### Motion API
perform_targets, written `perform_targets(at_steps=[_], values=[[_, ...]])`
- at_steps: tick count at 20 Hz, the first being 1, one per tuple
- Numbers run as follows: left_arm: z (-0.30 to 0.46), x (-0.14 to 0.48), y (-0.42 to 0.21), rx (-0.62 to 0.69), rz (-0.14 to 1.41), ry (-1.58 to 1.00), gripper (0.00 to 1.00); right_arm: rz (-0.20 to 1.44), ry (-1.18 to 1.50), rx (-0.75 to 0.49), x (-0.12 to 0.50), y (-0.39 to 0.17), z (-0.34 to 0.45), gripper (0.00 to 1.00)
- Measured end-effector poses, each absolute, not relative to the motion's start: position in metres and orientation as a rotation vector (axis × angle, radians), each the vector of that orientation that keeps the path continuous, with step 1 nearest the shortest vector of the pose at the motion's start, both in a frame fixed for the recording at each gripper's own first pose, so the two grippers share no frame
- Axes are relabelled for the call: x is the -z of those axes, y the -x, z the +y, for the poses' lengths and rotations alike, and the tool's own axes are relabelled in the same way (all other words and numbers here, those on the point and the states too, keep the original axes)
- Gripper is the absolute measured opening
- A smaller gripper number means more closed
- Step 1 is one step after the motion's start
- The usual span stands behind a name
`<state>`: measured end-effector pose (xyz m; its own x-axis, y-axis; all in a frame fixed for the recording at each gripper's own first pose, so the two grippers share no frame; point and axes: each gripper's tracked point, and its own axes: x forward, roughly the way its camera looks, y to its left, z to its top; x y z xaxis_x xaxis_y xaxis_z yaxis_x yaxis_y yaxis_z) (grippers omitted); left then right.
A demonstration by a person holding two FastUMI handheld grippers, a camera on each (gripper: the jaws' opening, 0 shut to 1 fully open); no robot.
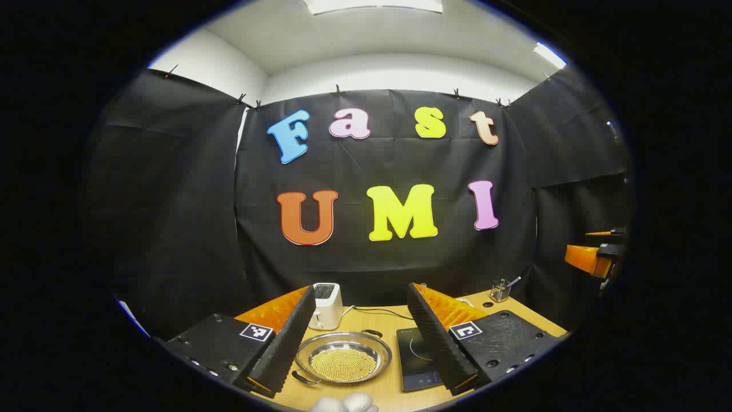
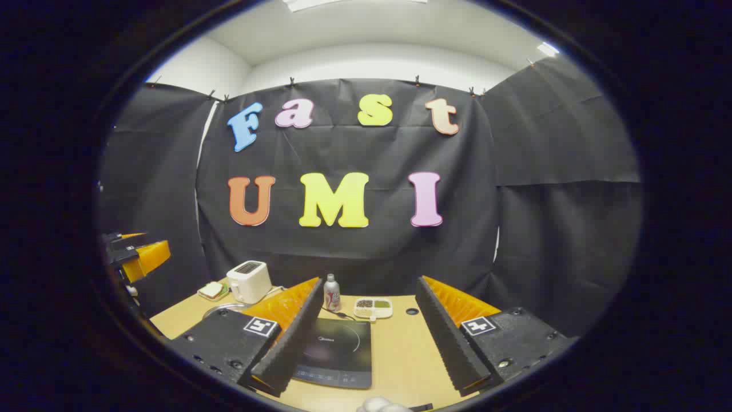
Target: First push the handle of the pot to place it horizontally, then grasp the pot with both hands and set it on the induction cooktop.
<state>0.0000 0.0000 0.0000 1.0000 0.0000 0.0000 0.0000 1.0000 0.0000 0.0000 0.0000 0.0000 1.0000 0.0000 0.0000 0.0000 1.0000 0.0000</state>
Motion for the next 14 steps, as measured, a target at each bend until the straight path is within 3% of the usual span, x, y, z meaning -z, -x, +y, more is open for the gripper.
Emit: perform_targets(at_steps=[14], values=[[0.009,0.002,-0.01,0.021,-0.014,-0.025,0.96,0.006,0.033,0.001,-0.001,0.002,0.017,0.98]])
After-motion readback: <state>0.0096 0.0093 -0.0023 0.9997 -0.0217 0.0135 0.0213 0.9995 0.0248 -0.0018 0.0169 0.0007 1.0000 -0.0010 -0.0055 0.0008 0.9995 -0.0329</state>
